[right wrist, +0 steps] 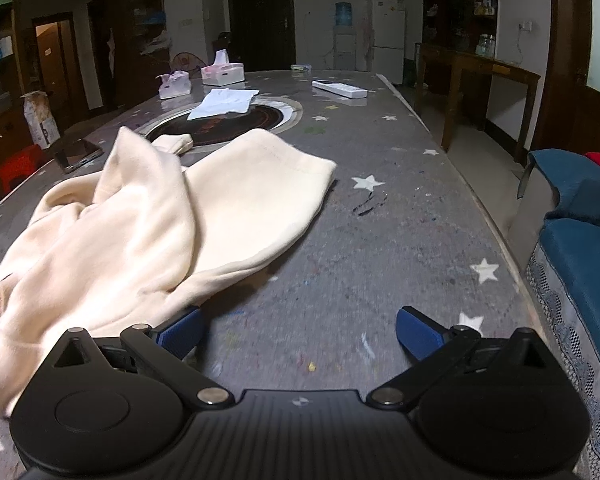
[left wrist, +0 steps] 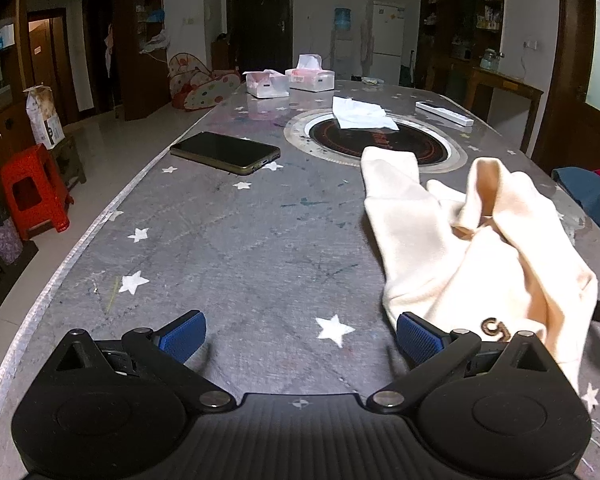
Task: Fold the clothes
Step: 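Move both grippers toward the crumpled cream sweatshirt on the table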
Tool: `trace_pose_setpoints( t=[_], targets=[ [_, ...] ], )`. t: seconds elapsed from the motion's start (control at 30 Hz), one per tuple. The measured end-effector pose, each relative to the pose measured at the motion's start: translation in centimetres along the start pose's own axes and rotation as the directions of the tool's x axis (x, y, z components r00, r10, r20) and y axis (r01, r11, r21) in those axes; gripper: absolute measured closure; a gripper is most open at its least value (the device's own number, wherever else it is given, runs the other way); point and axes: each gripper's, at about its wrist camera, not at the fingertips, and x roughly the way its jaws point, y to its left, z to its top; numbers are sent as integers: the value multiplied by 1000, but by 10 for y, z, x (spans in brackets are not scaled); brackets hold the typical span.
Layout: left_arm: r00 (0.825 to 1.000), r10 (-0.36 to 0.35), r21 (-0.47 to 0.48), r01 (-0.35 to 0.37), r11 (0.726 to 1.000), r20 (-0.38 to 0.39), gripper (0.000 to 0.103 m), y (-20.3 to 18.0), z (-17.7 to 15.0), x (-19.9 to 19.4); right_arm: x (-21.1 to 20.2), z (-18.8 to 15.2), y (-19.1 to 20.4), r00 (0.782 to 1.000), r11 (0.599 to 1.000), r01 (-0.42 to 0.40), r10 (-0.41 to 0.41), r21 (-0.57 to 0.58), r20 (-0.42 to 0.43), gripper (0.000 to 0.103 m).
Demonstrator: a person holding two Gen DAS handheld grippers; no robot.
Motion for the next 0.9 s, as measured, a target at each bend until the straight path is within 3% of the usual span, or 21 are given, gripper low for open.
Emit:
trace_pose_setpoints(
  t=[0.9],
  targets=[
    [997,-78,35,78,996,20,0,-34,-9,-48,-83,-25,14,989,996,-82,77,31,125,0]
  ],
)
